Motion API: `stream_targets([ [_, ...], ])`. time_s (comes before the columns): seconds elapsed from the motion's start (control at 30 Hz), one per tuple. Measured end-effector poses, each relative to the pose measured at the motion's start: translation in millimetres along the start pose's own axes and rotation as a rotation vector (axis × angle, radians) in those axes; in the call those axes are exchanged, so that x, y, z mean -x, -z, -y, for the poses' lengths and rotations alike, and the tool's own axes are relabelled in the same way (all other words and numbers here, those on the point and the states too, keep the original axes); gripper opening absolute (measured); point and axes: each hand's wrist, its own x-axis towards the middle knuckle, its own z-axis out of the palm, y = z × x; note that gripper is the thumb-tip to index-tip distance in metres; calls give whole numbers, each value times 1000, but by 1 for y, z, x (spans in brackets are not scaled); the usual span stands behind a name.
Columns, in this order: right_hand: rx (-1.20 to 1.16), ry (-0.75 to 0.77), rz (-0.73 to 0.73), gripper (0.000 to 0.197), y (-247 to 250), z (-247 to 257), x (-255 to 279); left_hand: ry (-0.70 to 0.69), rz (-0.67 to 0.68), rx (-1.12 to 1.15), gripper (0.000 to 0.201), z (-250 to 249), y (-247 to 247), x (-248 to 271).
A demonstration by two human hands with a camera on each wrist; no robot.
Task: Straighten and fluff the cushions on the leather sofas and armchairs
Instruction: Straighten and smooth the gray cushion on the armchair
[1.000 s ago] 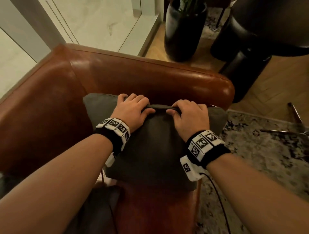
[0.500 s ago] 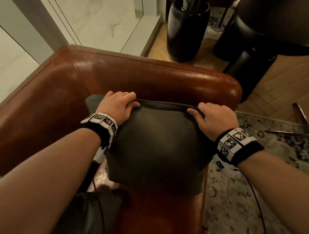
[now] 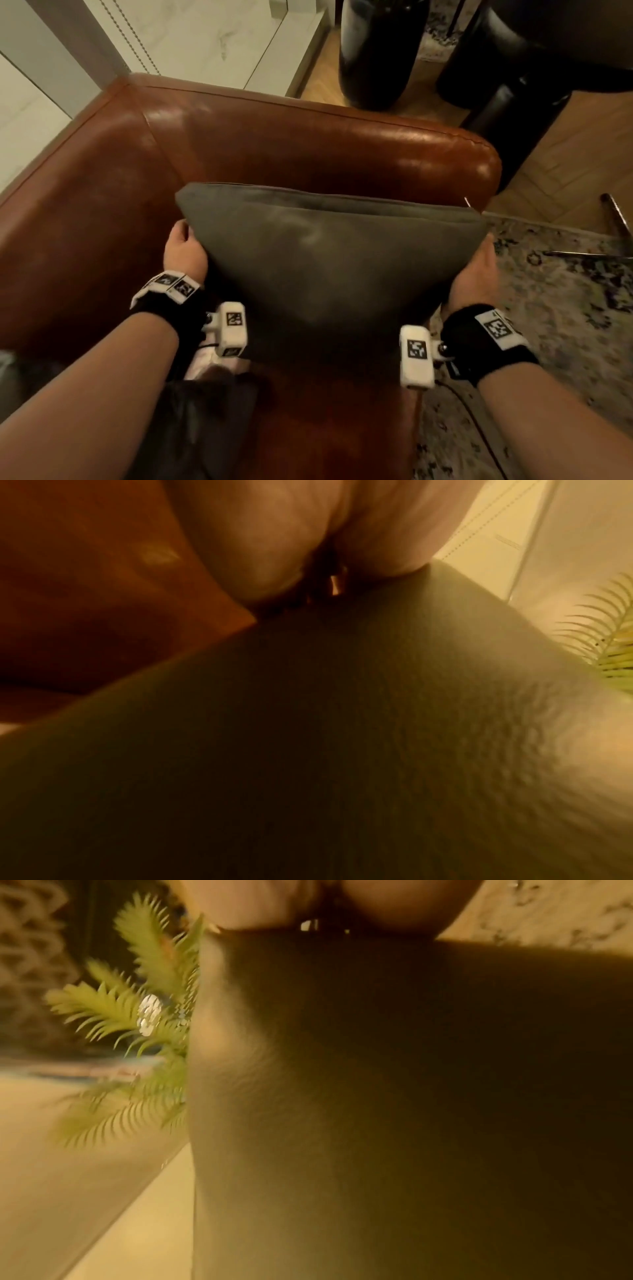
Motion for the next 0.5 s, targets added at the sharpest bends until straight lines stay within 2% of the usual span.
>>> stream_targets([
  [0.07,-89,29,-68,43,-6,5,6,48,-37,7,16,-1,-3,-5],
  [0.2,-45,194,-176,44,-4,7,-6,134,-125,-8,27,-2,-1,-12],
  [0.3,-42,298,-118,36,16,10,-10,161,-99,21,28,1,-1,-15],
  [0.37,10,327,-83,40,27,4,-14,186,-81,66,30,-5,1,-13],
  [0.43,-70,206,-74,43,31,-1,-15,242,-38,152,35,-8,2,-13],
  [0.5,-316,-9,58,31,27,-8,-8,268,11,177,40,-10,4,-17],
])
